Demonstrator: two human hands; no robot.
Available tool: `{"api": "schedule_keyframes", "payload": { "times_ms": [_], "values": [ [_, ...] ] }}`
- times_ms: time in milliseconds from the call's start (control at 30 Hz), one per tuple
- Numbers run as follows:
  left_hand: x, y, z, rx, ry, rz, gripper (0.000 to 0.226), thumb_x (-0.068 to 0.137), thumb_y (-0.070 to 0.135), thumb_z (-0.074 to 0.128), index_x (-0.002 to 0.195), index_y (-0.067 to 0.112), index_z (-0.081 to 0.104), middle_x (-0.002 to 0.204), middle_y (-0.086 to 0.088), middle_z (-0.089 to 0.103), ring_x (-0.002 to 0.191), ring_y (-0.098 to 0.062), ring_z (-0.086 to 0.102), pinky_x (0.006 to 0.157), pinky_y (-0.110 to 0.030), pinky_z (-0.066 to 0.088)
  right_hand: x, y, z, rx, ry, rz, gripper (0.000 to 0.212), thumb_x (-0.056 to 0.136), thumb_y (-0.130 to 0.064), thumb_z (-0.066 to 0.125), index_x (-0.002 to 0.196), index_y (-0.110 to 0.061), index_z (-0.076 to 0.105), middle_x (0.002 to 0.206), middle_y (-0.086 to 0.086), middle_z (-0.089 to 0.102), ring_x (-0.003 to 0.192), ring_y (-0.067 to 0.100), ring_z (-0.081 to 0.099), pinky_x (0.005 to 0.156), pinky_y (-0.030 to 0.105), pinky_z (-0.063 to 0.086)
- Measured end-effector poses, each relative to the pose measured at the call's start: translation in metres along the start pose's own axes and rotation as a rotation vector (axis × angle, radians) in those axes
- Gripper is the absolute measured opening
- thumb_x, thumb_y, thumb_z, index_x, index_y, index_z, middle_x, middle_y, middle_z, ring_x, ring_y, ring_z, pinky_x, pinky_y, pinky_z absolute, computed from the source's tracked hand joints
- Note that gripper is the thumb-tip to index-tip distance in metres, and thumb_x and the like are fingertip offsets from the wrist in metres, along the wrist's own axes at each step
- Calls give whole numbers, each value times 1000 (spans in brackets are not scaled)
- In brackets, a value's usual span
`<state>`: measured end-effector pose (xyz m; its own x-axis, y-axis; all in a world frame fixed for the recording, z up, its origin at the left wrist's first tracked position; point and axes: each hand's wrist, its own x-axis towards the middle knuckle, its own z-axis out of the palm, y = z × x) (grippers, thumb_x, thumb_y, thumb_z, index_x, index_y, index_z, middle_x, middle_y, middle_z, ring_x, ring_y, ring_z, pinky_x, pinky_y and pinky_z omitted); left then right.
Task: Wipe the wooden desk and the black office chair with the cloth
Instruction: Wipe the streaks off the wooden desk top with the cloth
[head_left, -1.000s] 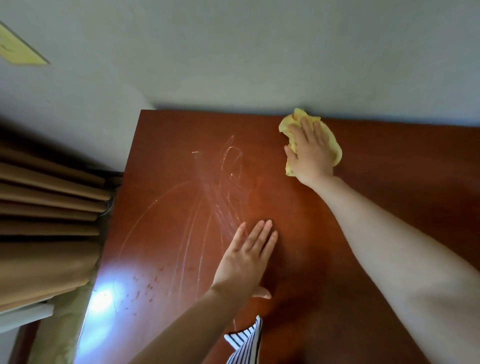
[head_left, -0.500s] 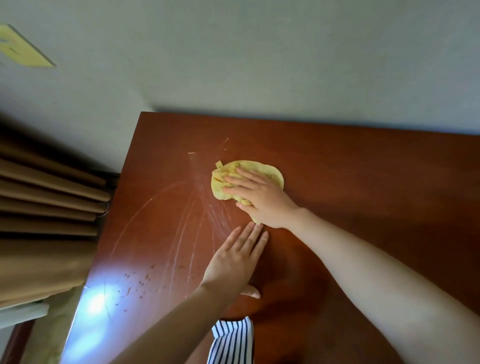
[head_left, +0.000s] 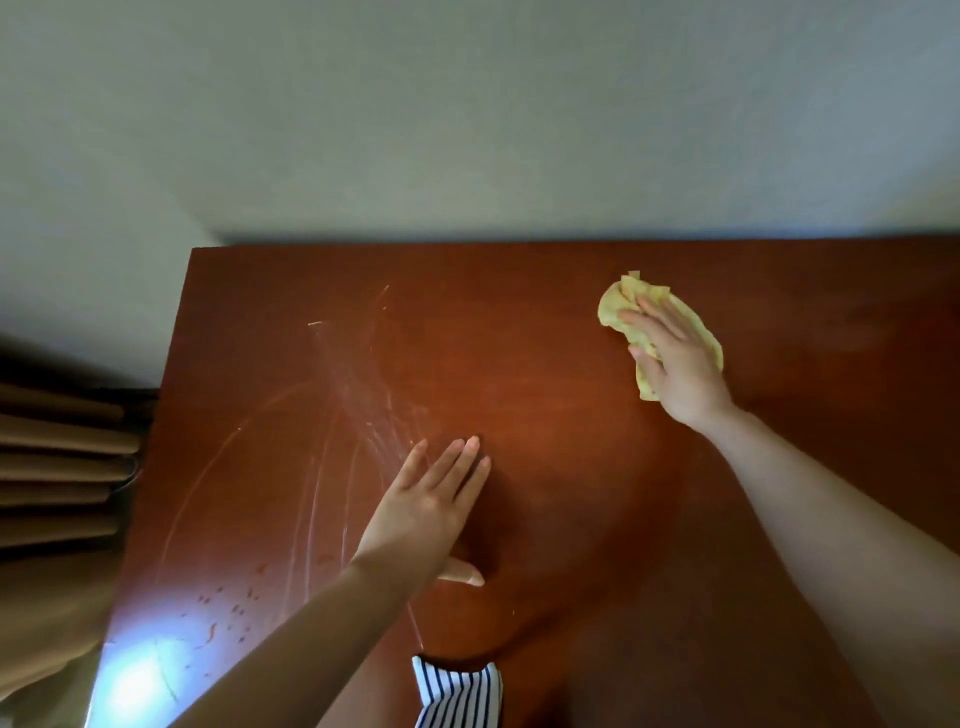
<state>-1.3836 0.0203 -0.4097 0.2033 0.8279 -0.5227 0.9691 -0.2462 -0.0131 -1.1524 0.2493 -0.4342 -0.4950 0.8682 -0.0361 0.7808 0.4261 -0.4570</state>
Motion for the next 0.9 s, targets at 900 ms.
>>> {"api": "schedule_keyframes", "payload": {
  "times_ms": [900],
  "values": [
    [-68, -31, 6, -156, 68, -234, 82, 92, 67, 22, 152, 21, -10, 158, -1, -18, 134, -17, -32, 107, -39, -27, 46, -185, 107, -92, -318, -431, 44, 101, -23, 40, 144, -31, 34, 156, -11, 19, 146, 21, 4, 118, 39, 0]
  ]
}}
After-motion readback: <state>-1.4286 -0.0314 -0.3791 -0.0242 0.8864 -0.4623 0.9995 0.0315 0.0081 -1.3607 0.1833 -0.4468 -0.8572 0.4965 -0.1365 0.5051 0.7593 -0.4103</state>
